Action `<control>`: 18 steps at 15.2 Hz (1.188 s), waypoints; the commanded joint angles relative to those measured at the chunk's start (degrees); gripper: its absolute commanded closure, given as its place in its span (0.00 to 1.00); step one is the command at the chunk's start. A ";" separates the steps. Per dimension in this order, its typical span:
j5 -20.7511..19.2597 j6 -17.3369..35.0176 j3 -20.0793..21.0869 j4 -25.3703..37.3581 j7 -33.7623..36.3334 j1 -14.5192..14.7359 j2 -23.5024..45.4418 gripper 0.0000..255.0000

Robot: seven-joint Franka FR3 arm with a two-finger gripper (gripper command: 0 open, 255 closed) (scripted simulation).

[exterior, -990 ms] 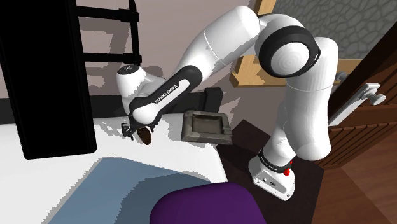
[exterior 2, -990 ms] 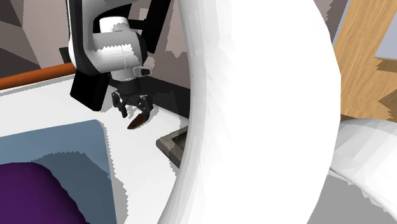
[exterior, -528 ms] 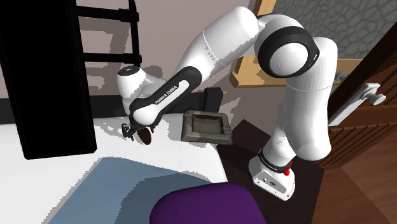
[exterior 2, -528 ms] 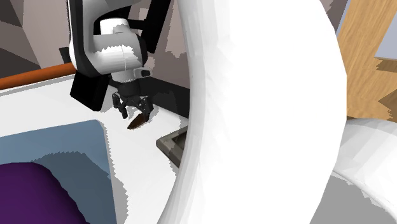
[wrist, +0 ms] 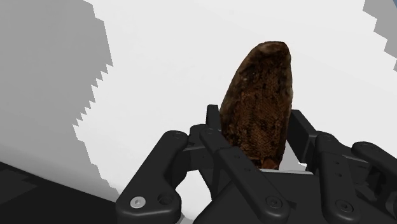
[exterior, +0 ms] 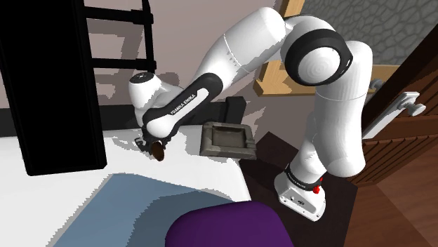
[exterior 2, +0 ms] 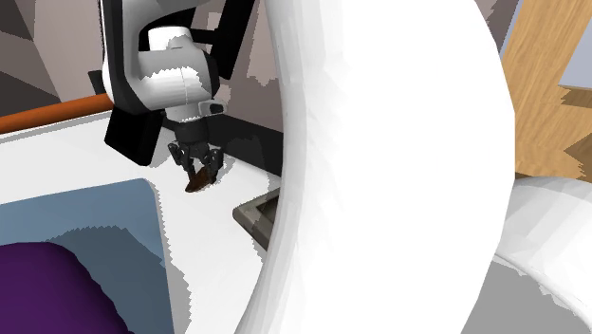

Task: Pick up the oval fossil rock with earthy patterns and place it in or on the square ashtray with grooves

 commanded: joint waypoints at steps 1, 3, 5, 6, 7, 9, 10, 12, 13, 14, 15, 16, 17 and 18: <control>-0.02 0.00 -0.08 -0.05 0.00 -0.07 0.12 1.00; -0.05 -0.55 -0.08 -0.09 0.07 -0.02 -0.48 1.00; -0.10 -1.76 -0.11 0.05 0.09 0.00 -1.55 1.00; -0.12 -2.39 -0.12 0.17 0.10 0.01 -2.06 1.00; -0.15 -3.01 -0.13 0.28 0.11 0.02 -2.57 1.00; -0.19 -4.26 -0.15 0.54 0.13 0.04 -3.56 1.00; -0.21 -4.90 -0.16 0.69 0.13 0.05 -4.05 1.00; -0.25 -6.17 -0.18 1.02 0.15 0.07 -4.99 1.00; -0.27 -6.82 -0.19 1.21 0.16 0.08 -5.45 1.00; -0.29 -7.47 -0.20 1.41 0.17 0.08 -5.90 1.00; -0.32 -8.12 -0.20 1.62 0.18 0.09 -6.34 1.00; -0.34 -8.77 -0.21 1.84 0.19 0.09 -6.77 1.00; -0.36 -9.43 -0.21 2.08 0.19 0.09 -7.19 1.00; -0.38 -10.09 -0.21 2.33 0.20 0.09 -7.60 1.00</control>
